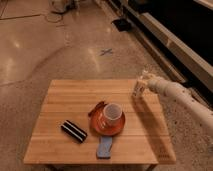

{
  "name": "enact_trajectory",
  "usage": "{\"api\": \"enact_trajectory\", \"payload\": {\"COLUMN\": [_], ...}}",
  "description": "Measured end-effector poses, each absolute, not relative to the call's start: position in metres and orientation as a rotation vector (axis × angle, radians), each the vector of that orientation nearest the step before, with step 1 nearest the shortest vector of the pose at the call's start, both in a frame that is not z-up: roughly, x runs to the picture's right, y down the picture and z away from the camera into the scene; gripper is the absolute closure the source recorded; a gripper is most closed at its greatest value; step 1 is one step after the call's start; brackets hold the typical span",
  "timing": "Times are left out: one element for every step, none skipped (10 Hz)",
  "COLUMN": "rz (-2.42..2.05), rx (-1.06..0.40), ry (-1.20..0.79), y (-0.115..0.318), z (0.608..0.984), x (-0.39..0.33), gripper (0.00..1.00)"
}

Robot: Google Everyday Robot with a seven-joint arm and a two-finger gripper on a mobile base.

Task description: Stand the bottle upright

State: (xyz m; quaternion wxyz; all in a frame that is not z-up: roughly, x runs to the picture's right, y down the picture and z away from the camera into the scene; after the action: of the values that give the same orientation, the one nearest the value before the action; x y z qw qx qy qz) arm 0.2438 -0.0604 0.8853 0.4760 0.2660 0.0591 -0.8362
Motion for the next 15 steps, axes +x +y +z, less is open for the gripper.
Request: {"api": "enact_trajectory", "payload": {"rz": [-2.038,-2.036,-2.032,-2.030,-2.028,-2.025,-2.022,-2.021,-2.022,-2.024,-2.026,-2.027,-2.029,-2.031,-2.030], "rx": [0.650,0.650,0.651,0.651,0.655,0.661,0.672,0.682,0.689,0.695,0.696,0.697,0.698,0.696,0.687], "ry": [0.164,0.173,0.179,0.181,0.179,0.171,0.163,0.151,0.139,0.122,0.110,0.102,0.095,0.089,0.085], "y": [-0.058,-0.056,-0.052,-0.048,-0.044,-0.041,-0.038,-0.036,-0.034,-0.030,-0.028,-0.027,-0.027,-0.027,-0.027], "z": [0.883,0.882,0.880,0.876,0.873,0.868,0.864,0.860,0.858,0.856,0.855,0.855,0.855,0.856,0.857], "x": [0.244,0.242,0.240,0.239,0.237,0.233,0.227,0.221,0.216,0.212,0.211,0.210,0.209,0.209,0.213], "gripper": [0.63,0.56,0.45,0.34,0.25,0.20,0.20,0.20,0.20,0.20,0.20,0.20,0.20,0.20,0.20]}}
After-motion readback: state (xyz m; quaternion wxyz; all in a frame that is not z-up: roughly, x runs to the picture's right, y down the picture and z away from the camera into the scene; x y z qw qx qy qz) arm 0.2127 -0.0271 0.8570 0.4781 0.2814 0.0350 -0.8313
